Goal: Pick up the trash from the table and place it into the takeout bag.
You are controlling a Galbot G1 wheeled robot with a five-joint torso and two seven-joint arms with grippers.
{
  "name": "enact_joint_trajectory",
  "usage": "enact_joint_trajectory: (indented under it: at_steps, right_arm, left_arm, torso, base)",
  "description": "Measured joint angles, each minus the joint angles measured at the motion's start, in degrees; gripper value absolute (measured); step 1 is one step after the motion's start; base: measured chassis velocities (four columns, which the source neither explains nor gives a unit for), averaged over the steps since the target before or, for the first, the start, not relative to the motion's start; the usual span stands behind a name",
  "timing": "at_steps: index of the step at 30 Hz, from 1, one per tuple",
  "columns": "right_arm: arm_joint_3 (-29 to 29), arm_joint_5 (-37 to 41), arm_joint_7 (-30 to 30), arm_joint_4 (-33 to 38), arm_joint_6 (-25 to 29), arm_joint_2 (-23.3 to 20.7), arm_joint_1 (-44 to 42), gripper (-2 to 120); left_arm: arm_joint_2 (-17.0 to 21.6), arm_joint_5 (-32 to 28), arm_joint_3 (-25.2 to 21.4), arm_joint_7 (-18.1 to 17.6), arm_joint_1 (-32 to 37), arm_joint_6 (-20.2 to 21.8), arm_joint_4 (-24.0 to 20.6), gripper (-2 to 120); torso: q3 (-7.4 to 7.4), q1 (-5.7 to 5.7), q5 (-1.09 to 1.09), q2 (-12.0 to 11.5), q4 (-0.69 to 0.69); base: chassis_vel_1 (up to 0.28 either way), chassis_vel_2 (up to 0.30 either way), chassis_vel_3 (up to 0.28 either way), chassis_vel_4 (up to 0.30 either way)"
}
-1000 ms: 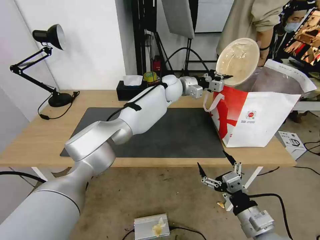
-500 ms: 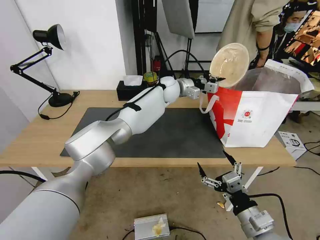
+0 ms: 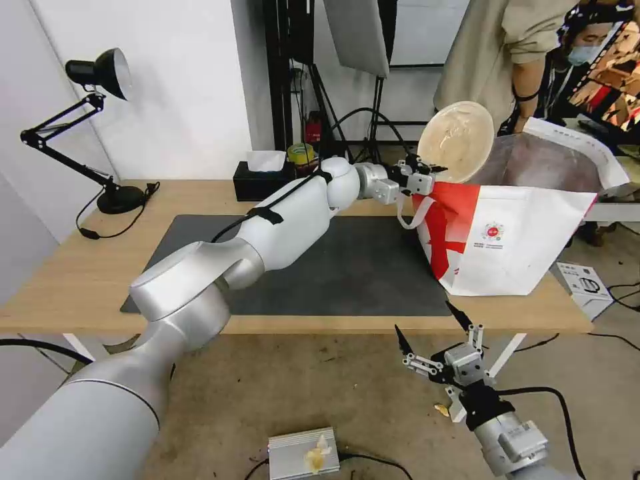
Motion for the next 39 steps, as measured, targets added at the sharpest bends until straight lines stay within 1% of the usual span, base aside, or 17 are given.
enact_joint_trajectory:
  at_steps: [8,11,13,15,16,17,19,20,21,24,25,27,32,34,35,39]
  right_arm:
    - [0.0,0.0,0.0,0.0,0.0,0.0,0.0,100]
    - [0.0,0.0,0.0,0.0,0.0,0.0,0.0,100]
    - [0.0,0.0,0.0,0.0,0.0,0.0,0.0,100]
    - [0.0,0.0,0.0,0.0,0.0,0.0,0.0,100]
    - [0.0,0.0,0.0,0.0,0.0,0.0,0.0,100]
    - [0.0,0.0,0.0,0.0,0.0,0.0,0.0,100]
    - [0.0,0.0,0.0,0.0,0.0,0.0,0.0,100]
    - [0.0,0.0,0.0,0.0,0.0,0.0,0.0,100]
    - [0.0,0.0,0.0,0.0,0.0,0.0,0.0,100]
    - [0.0,0.0,0.0,0.0,0.0,0.0,0.0,100]
    - [0.0,0.0,0.0,0.0,0.0,0.0,0.0,100]
    - [0.0,0.0,0.0,0.0,0.0,0.0,0.0,100]
    - [0.0,0.0,0.0,0.0,0.0,0.0,0.0,100]
    - [0.0,0.0,0.0,0.0,0.0,0.0,0.0,100]
    - [0.0,0.0,0.0,0.0,0.0,0.0,0.0,100]
    - [0.0,0.0,0.0,0.0,0.0,0.0,0.0,100]
  left_arm:
    - [0.0,-0.8,0.8,-0.3,0.0,-0.3,-0.2,3]
    - [0.0,-1.1,0.9,-0.4,0.1,-0.3,-0.2,6]
    - [0.0,-1.2,1.0,-0.4,0.1,-0.3,-0.2,9]
    - [0.0,-1.3,1.0,-0.6,0.1,-0.3,-0.2,18]
    - [0.0,-1.3,1.0,-0.6,0.1,-0.3,-0.2,18]
    - [0.0,-1.3,1.0,-0.8,0.1,-0.3,-0.2,20]
    - [0.0,-1.2,1.0,-1.7,0.1,-0.3,-0.2,30]
    - [0.0,-1.2,1.0,-1.7,0.1,-0.3,-0.2,30]
    - [0.0,-1.2,1.0,-1.8,0.1,-0.3,-0.2,34]
    - [0.0,-1.1,0.9,-2.0,0.1,-0.3,0.0,44]
    - [0.0,-1.1,0.9,-2.0,0.1,-0.3,0.0,44]
    - [0.0,-0.9,0.8,-2.1,0.2,-0.3,0.0,49]
    - [0.0,-0.7,0.8,-2.2,0.3,-0.3,-0.1,55]
    - [0.0,-0.7,0.8,-2.2,0.3,-0.3,-0.1,55]
    - [0.0,-0.6,0.8,-2.3,0.3,-0.3,-0.1,58]
    - [0.0,-0.5,0.8,-2.8,0.4,-0.3,-0.1,60]
  torso:
    - [0.00,0.00,0.00,0.0,0.00]
    - [0.00,0.00,0.00,0.0,0.00]
    - [0.00,0.00,0.00,0.0,0.00]
    - [0.00,0.00,0.00,0.0,0.00]
    - [0.00,0.00,0.00,0.0,0.00]
    - [0.00,0.00,0.00,0.0,0.00]
    - [0.00,0.00,0.00,0.0,0.00]
    - [0.00,0.00,0.00,0.0,0.00]
    - [0.00,0.00,0.00,0.0,0.00]
    - [0.00,0.00,0.00,0.0,0.00]
    - [0.00,0.00,0.00,0.0,0.00]
    - [0.00,0.00,0.00,0.0,0.00]
    - [0.00,0.00,0.00,0.0,0.00]
    - [0.00,0.00,0.00,0.0,0.00]
    - [0.00,0.00,0.00,0.0,0.00]
    - [0.00,0.00,0.00,0.0,0.00]
  base:
    - [0.000,0.000,0.000,0.000]
    - [0.000,0.000,0.000,0.000]
    - [0.000,0.000,0.000,0.000]
    - [0.000,0.000,0.000,0.000]
    - [0.000,0.000,0.000,0.000]
    - [0.000,0.000,0.000,0.000]
    - [0.000,0.000,0.000,0.000]
    - [0.000,0.000,0.000,0.000]
    - [0.000,0.000,0.000,0.000]
    - [0.000,0.000,0.000,0.000]
    - [0.000,0.000,0.000,0.000]
    - [0.000,0.000,0.000,0.000]
    - [0.000,0.000,0.000,0.000]
    - [0.000,0.000,0.000,0.000]
    - [0.000,0.000,0.000,0.000]
    - [0.000,0.000,0.000,0.000]
